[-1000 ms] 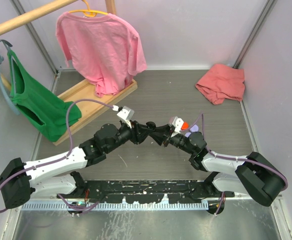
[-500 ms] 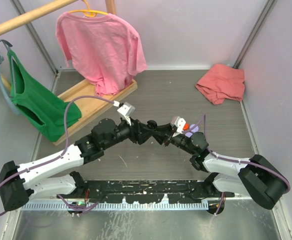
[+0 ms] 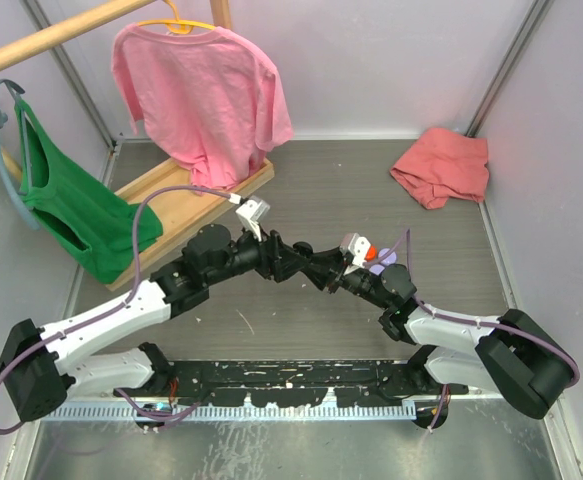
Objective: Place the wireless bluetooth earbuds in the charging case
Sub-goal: Place the earbud in the charging case.
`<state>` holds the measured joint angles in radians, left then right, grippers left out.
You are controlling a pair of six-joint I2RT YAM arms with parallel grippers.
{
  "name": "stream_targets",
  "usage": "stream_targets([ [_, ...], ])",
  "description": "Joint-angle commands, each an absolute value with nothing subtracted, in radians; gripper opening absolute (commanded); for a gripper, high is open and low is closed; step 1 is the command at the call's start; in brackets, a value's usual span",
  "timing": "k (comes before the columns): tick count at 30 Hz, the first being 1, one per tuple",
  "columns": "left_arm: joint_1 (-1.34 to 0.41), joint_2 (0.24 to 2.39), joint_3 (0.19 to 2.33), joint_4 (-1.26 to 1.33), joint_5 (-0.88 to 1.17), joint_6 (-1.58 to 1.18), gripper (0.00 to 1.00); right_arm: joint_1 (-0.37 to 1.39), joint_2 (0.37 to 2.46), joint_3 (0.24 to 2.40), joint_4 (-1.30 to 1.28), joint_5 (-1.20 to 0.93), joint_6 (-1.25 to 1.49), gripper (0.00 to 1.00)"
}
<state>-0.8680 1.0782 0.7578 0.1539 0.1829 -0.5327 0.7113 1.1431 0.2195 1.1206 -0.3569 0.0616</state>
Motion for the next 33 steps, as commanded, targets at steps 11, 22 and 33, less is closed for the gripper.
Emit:
stream_targets([
  [11,-0.862,1.13,0.855,0.158,0.268,-0.536,0.55,0.71,1.121,0.245,1.144,-0.387,0.063,0.03],
  [22,-0.841,1.145,0.883,0.112,0.362,-0.474,0.46,0.71,1.128,0.263,1.123,-0.442,0.065,0.03],
  [33,-0.805,1.137,0.883,0.1,0.491,-0.416,0.43,0.702,1.127,0.303,1.086,-0.572,0.095,0.03],
])
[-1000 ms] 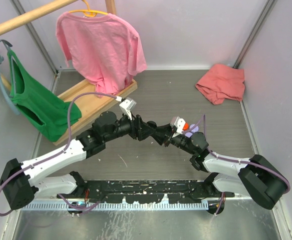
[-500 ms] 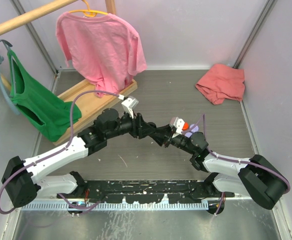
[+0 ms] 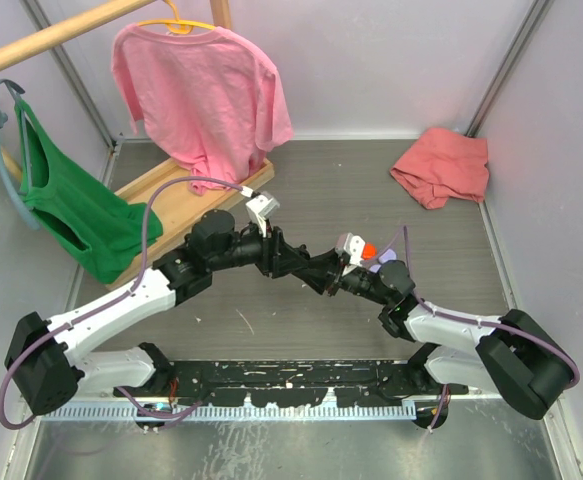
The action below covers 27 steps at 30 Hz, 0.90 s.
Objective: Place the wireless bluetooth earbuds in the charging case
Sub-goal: Place the earbud in the charging case.
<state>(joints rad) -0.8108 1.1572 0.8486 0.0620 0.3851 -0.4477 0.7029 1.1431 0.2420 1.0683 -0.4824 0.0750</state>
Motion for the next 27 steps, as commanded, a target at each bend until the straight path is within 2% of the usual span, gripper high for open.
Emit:
stream_targets([
  [1,-0.801,1.133,0.879,0.1,0.498,-0.409,0.43,0.701,1.128,0.307,1.08,-0.584,0.098,0.03],
  [15,-0.781,1.163,0.905,0.099,0.62,-0.304,0.52,0.696,1.16,0.345,1.074,-0.707,0.135,0.03],
  [22,-0.773,1.124,0.888,0.081,0.584,-0.3,0.58,0.687,1.156,0.338,1.077,-0.684,0.138,0.02],
  [27,-0.772,1.057,0.885,0.056,0.526,-0.316,0.61,0.654,1.129,0.306,1.067,-0.577,0.131,0.01],
])
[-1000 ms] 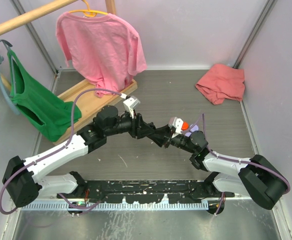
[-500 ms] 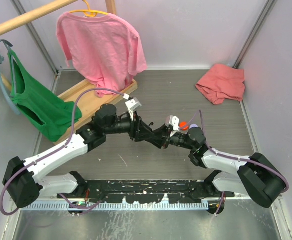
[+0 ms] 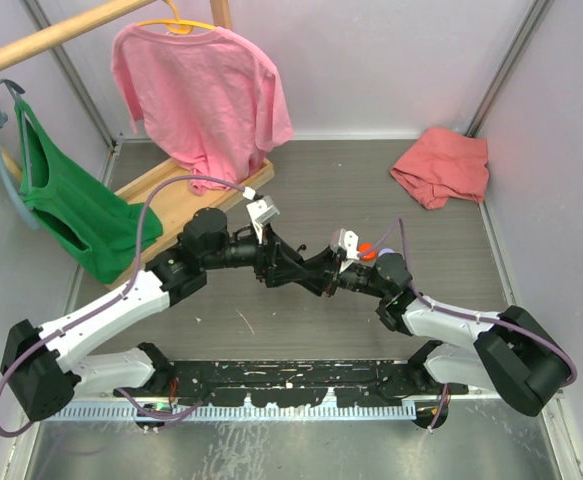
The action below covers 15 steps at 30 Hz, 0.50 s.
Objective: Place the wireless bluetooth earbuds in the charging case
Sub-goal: Place the earbud in the charging case.
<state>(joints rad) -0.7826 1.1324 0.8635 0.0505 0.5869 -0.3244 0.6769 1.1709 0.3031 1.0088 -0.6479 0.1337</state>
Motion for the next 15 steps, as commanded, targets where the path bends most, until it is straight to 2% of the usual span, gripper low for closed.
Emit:
stream_targets([
  [1,-0.772,1.044,0.885,0.043,0.503,-0.316,0.62,0.648,1.121,0.3,1.06,-0.549,0.129,0.01],
  [7,-0.772,1.01,0.903,-0.087,0.277,-0.321,0.63,0.64,1.069,0.287,0.954,-0.353,0.071,0.01],
  [11,-0.773,1.052,0.932,-0.156,0.168,-0.322,0.64,0.64,1.029,0.274,0.893,-0.203,0.05,0.01],
  [15,-0.772,1.141,0.979,-0.216,0.082,-0.323,0.64,0.64,0.997,0.248,0.87,-0.159,0.044,0.01],
])
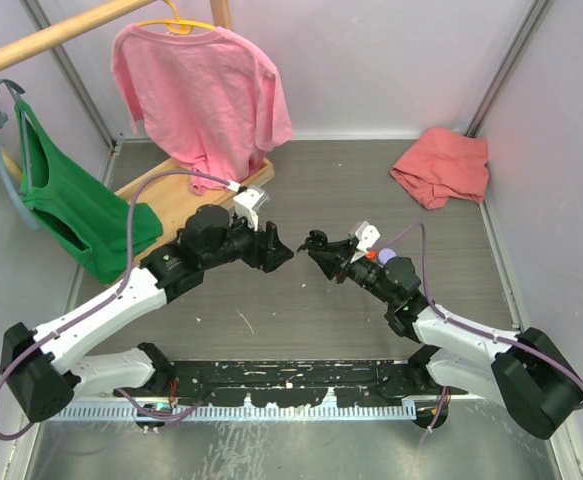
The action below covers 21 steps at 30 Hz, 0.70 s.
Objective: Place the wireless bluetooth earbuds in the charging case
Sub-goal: Place the earbud in the charging case, then move the earbud to the center of the board.
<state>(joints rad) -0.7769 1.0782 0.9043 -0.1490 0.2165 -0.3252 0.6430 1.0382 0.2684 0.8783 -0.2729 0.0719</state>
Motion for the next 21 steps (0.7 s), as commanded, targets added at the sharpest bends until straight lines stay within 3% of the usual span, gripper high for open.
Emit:
stream_targets([
  [1,-0.771,1.168,0.994,-0.229,0.067,-0.322,0.64,0.64,0.988,0.238,0.869,-0.151,0.044,0.01],
  [12,-0.759,1.577,1.212,-0.277,0.002,-0.256,0.63,0.639,0.936,0.147,0.945,0.053,0.022,0.01],
  [21,-0.759,1.842,1.415,-0.354,-0.009,-0.175,0.58,0.64,0.975,0.124,0.999,0.107,0.023,0.01],
])
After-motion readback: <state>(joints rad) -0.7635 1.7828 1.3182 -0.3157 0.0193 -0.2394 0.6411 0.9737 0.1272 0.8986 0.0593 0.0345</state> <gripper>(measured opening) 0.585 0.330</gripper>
